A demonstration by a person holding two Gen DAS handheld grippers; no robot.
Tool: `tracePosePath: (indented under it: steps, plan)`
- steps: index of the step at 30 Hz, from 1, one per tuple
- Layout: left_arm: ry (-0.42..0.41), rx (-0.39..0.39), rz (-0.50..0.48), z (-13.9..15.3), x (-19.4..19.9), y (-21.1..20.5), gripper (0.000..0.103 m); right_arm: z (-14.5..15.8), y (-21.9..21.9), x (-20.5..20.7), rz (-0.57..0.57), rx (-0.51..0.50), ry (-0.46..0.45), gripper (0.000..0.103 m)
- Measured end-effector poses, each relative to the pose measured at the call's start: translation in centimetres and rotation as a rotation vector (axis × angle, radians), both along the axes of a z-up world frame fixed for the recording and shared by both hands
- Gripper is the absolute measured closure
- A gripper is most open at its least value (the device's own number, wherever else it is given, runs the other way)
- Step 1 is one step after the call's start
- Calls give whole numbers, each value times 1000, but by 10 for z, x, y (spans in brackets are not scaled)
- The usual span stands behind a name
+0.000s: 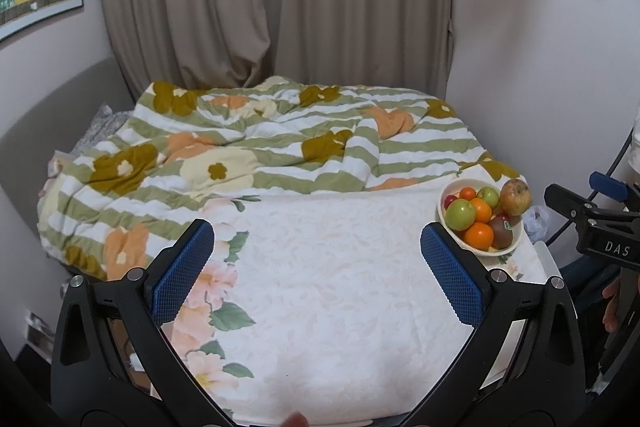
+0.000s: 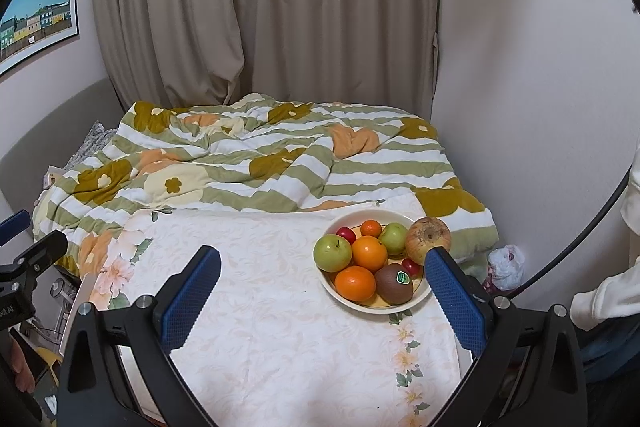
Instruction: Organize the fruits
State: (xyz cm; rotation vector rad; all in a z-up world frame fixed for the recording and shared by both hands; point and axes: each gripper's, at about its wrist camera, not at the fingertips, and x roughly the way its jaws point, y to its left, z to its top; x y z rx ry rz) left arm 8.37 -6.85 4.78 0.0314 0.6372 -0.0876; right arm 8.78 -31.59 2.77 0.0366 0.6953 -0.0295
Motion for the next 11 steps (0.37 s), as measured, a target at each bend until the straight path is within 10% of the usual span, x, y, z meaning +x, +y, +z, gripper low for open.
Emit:
tracePosePath:
  steps: [11]
  plan:
    - [-26, 7, 18, 3, -13, 10, 0, 1, 0, 2, -13, 0, 2, 1]
